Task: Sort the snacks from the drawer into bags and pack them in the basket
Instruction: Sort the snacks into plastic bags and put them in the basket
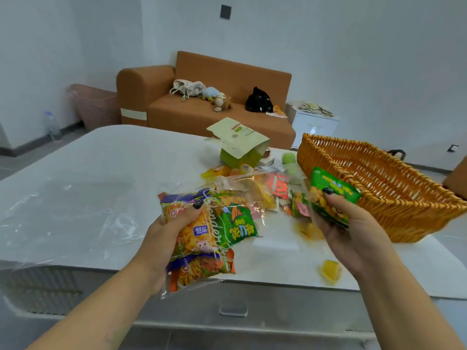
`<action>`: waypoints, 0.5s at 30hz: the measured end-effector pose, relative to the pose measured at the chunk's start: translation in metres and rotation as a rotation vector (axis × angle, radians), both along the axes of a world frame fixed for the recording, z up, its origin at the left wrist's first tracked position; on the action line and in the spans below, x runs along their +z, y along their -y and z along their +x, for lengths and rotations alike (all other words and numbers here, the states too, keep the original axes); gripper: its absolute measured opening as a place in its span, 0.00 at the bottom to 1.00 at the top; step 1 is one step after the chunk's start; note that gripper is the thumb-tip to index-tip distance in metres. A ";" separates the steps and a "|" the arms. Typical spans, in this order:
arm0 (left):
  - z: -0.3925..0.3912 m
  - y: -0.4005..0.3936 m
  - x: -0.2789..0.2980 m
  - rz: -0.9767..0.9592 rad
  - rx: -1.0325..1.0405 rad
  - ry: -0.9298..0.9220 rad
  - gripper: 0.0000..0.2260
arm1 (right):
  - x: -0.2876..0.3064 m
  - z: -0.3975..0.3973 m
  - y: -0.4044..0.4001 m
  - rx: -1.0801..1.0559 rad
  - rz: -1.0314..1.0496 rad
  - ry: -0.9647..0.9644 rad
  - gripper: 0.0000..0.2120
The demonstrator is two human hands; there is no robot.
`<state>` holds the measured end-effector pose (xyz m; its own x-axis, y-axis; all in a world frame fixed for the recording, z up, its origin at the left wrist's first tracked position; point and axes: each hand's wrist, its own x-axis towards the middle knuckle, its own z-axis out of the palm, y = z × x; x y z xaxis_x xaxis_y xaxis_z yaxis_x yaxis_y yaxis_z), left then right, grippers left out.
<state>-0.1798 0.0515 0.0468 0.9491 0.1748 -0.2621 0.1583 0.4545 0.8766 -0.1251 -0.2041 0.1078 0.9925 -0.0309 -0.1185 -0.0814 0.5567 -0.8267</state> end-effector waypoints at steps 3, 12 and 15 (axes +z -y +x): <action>-0.003 -0.003 -0.004 0.031 -0.009 -0.001 0.26 | 0.006 -0.004 -0.002 0.135 -0.323 0.048 0.16; 0.005 0.001 -0.008 0.016 0.006 0.016 0.26 | 0.010 -0.004 -0.010 0.557 -0.735 0.015 0.18; 0.007 0.002 -0.007 0.043 0.028 0.065 0.22 | 0.015 -0.002 -0.005 0.643 -0.813 -0.004 0.24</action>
